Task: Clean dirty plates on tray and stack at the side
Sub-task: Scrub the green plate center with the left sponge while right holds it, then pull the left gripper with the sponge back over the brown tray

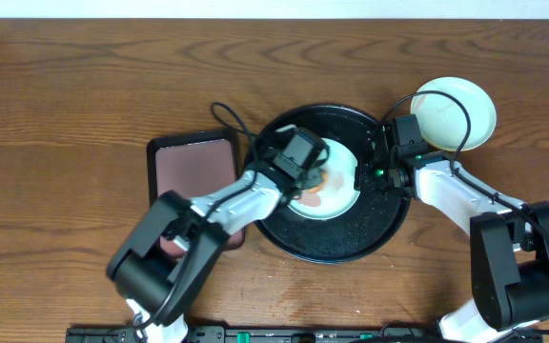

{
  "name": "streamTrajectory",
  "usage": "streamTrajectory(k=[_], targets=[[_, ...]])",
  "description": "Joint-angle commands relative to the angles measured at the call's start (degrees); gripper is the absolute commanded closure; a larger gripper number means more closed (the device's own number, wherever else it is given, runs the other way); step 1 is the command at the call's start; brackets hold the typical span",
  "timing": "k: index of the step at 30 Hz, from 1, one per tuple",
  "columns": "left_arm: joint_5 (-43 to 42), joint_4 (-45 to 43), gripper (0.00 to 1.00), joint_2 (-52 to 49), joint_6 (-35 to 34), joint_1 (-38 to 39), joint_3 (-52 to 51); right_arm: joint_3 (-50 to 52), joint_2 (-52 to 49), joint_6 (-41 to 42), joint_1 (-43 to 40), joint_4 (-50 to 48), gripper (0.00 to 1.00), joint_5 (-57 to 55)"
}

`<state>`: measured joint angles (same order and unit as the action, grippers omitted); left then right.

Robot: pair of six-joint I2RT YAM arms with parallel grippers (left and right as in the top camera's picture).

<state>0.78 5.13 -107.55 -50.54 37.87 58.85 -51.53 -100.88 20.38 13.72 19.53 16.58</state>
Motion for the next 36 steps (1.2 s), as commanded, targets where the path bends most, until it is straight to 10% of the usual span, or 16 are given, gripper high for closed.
streamTrajectory(k=[1,29,36], targets=[[9.3,4.8,0.93,3.5,2.5,-2.1,-0.9,0.2,-1.1,-0.7,0.2,0.5,0.99,0.0],[4.9,-3.2,0.92,-0.4,-3.1,10.5,-0.9,0.2,-1.1,-0.7,0.2,0.4,0.99,0.0],[11.5,0.2,0.93,2.0,5.9,10.3,-0.9,0.2,-1.1,-0.7,0.2,0.4,0.99,0.0]])
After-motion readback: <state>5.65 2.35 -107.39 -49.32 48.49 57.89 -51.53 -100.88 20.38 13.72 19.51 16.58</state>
